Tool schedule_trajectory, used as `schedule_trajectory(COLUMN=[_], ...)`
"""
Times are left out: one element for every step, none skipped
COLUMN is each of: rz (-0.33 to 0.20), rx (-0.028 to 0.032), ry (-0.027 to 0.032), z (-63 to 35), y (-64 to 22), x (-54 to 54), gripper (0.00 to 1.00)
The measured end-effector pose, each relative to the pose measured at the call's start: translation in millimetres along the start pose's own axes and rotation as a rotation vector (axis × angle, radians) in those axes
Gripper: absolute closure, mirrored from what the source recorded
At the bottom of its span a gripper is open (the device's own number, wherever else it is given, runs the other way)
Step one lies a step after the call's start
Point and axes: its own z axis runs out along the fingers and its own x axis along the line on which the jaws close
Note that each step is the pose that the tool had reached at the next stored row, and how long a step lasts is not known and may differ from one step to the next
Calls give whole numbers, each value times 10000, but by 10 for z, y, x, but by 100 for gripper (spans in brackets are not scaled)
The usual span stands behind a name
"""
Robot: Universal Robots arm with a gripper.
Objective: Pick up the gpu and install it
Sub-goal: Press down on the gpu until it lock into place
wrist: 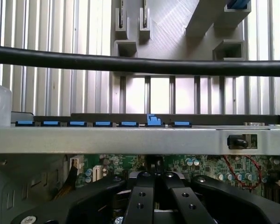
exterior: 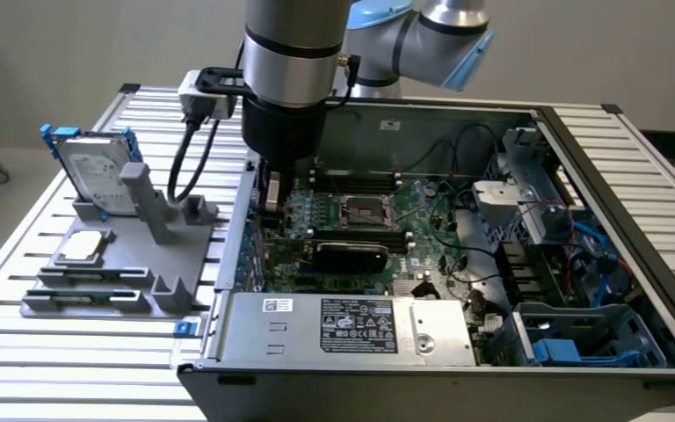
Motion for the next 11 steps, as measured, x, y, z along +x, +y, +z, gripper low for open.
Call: schedule_trajectory(rz=[-1,-1,3,4,3,1,0,0,1,1,1], rx=[-29,-56,-91,-115,-139,-161,-179,-197,-212,-221,-225], ry=[1,2,1,2,3,3,3,3,5,5,5], z=[-1,-2,-3,-4,-5,-5,-6,-6,-7,-7,-7], y=[0,0,3,4,3,2,2,2,3,3,3], x=[0,0,0,0,0,0,0,0,0,0,0], gripper=[89,89,89,89,89,89,89,89,89,89,89])
